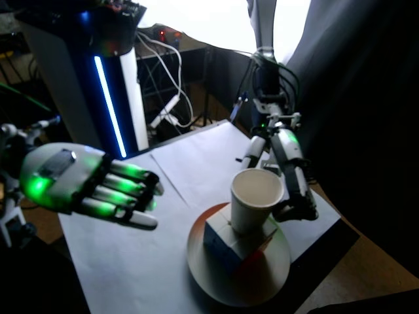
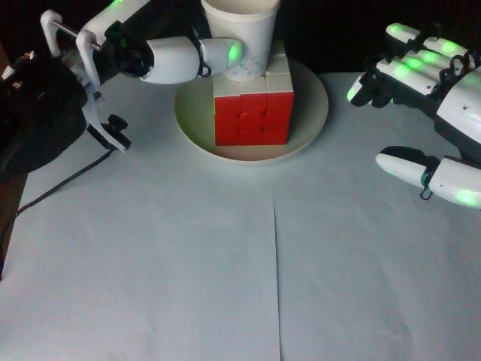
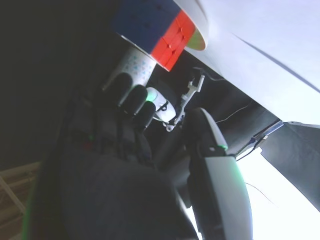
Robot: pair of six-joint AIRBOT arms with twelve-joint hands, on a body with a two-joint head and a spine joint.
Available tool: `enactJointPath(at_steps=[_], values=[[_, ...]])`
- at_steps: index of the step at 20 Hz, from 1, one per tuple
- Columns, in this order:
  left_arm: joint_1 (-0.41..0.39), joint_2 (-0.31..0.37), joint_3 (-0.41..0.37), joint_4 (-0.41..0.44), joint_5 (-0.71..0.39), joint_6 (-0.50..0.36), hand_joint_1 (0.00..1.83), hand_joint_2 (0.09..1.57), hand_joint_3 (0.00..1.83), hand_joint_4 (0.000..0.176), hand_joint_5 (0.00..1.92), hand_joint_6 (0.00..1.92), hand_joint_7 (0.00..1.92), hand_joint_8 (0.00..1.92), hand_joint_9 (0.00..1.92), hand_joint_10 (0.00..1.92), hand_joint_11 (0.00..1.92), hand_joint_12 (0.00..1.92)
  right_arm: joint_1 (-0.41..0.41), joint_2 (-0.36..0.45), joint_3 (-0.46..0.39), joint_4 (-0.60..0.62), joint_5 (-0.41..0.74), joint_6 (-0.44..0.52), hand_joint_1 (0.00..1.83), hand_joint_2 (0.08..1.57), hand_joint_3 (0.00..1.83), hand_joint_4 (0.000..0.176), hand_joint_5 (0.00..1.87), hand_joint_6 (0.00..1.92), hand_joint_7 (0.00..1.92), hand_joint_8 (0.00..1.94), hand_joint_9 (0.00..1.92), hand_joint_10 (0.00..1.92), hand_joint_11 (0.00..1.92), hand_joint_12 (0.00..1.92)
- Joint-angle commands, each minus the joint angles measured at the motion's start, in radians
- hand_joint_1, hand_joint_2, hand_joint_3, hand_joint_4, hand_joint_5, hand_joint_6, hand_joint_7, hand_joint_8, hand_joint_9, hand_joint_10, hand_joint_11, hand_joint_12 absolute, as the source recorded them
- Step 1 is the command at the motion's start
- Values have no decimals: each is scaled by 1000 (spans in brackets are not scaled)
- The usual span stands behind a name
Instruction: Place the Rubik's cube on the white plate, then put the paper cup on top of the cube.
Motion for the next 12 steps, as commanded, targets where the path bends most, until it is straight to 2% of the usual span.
enactJointPath(at_steps=[1,3,4,6,8,9,10,11,12], values=[[-15,-4,7,-9,-107,-7,879,1198,0,0,206,880,275,931,132,1398,0,1812,8,-2,3,1,123,3,673,1359,0,0,0,1215,117,1363,154,1516,2,1838],[-15,-4,7,-7,-106,-7,861,1206,1,0,217,718,349,528,118,1065,0,1616,8,-2,3,1,123,3,712,1362,0,0,0,1261,128,1368,168,1472,0,1704],[-14,-4,7,-7,-106,-7,840,1209,1,21,227,553,384,220,78,749,0,1357,8,-2,3,1,123,3,721,1349,0,0,0,1268,130,1369,146,1433,0,1595],[-14,-2,7,-7,-109,-7,809,1182,0,30,283,343,360,22,40,495,0,1107,8,-2,3,1,123,3,771,1340,0,0,21,1256,150,1405,134,1519,0,1811],[-14,2,4,-7,-117,-7,797,1195,1,38,270,172,296,1,39,367,0,934,8,-2,3,1,123,3,775,1358,3,0,1,1264,117,1413,113,1496,0,1654],[-14,7,0,-7,-125,-7,792,1195,0,35,201,42,207,7,37,241,0,671,8,-2,3,1,123,3,792,1359,1,0,0,1250,86,1399,118,1492,0,1631],[-13,12,-5,-7,-132,-7,763,1168,0,32,157,8,158,0,41,208,0,665,8,-2,3,1,123,3,706,1342,0,0,19,1242,173,1365,183,1456,0,1744],[-13,16,-9,-7,-139,-7,753,1152,0,44,147,1,139,2,40,179,0,625,8,-2,3,1,123,3,716,1337,0,0,28,1248,192,1381,187,1471,0,1763],[-13,20,-12,-7,-146,-7,752,1140,0,60,110,7,86,1,11,139,0,510,8,-1,3,1,123,3,716,1344,0,0,15,1234,167,1439,137,1460,0,1590]])
